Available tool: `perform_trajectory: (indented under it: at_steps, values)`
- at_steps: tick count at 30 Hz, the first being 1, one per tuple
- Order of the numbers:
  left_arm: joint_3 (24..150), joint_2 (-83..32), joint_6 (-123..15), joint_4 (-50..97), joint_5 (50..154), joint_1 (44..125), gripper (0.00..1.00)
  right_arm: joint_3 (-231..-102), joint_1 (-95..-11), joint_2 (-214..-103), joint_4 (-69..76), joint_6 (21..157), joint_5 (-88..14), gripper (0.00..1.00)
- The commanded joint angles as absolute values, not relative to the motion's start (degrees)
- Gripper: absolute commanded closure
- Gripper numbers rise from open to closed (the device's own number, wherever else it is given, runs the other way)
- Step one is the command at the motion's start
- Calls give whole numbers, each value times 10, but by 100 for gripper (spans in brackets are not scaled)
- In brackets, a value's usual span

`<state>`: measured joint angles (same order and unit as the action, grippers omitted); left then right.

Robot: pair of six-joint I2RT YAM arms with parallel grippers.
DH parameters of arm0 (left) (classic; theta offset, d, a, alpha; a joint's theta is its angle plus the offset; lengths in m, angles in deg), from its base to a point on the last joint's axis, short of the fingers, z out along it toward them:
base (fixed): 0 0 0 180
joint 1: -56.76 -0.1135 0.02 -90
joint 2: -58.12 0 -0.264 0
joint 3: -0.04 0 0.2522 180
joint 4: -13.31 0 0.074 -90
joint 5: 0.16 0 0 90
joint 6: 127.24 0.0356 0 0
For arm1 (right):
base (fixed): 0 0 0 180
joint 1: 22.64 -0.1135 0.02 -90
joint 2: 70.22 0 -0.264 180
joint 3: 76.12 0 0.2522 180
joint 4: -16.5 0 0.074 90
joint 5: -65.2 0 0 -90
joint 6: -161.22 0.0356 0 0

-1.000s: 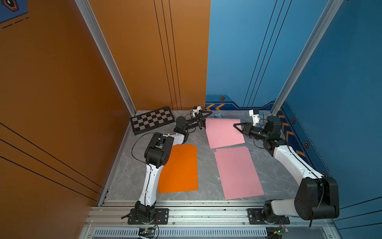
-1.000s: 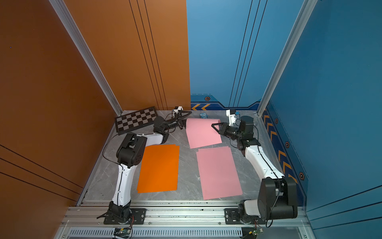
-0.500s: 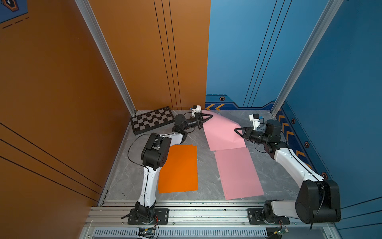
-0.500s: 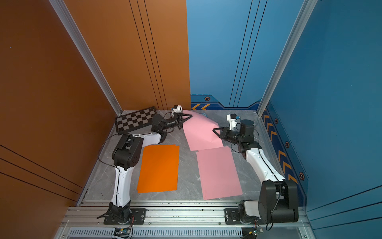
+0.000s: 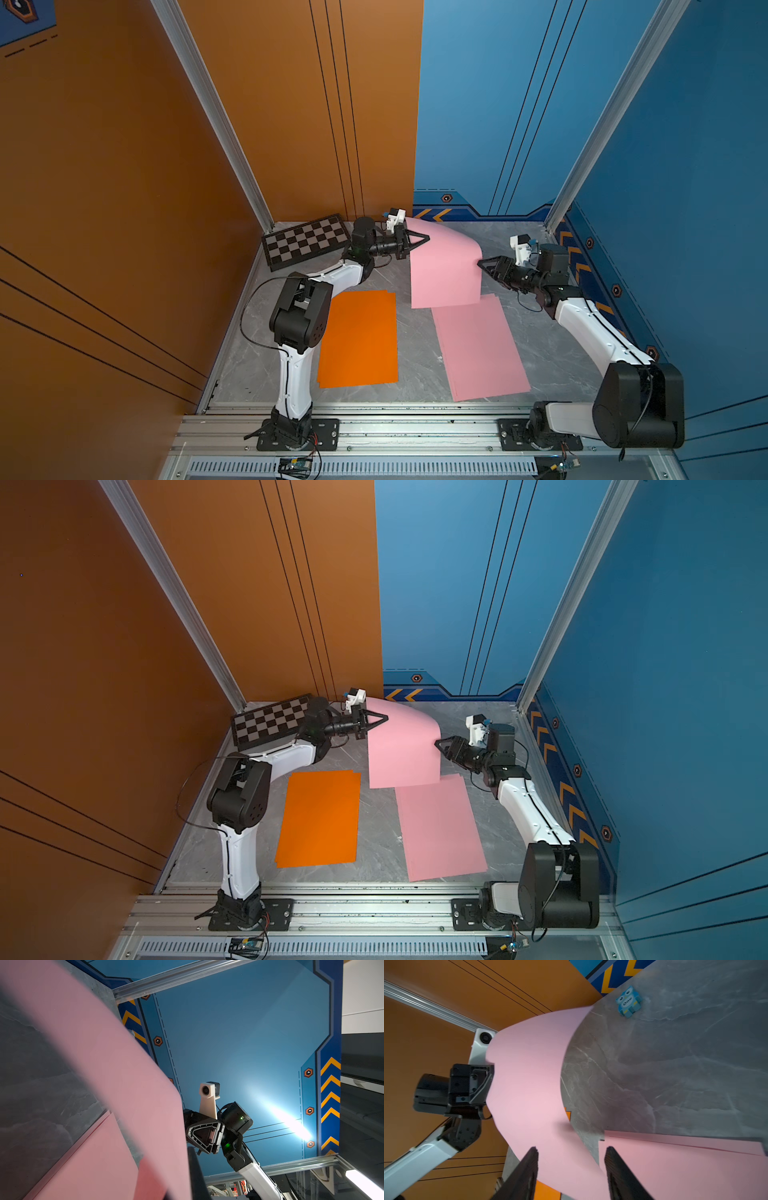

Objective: Sort the scattered colored papers by color
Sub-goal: Pick up the colored paper from the center of the board, then place the colored paper.

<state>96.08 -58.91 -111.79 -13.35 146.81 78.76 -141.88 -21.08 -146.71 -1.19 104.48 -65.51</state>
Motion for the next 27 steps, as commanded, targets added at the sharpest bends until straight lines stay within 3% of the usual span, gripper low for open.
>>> perform_trajectory:
  at_steps: [1, 4, 6, 8, 19, 22, 27]
  values:
    - [989, -550, -958, 60, 1450, 810, 100, -1440, -190, -1441, -103, 1026, -562, 31]
    - [1052, -524, -807, 280, 1389, 842, 100, -1443, -163, -1423, -142, 1032, -518, 24]
    - [1126, -514, -690, 475, 1296, 880, 100, -1452, -146, -1412, -176, 1030, -493, 22]
    - [1172, -509, -645, 548, 1240, 914, 100, -1460, -133, -1399, -205, 1030, -469, 21]
    - [1235, -433, -608, 606, 1105, 1072, 100, -1498, -59, -1323, -284, 1055, -427, 17]
    - [1211, -405, -645, 594, 1074, 1088, 100, -1496, -41, -1299, -284, 1078, -431, 16]
    - [1061, -379, -766, 411, 1111, 1064, 100, -1490, -22, -1279, -282, 1095, -420, 14]
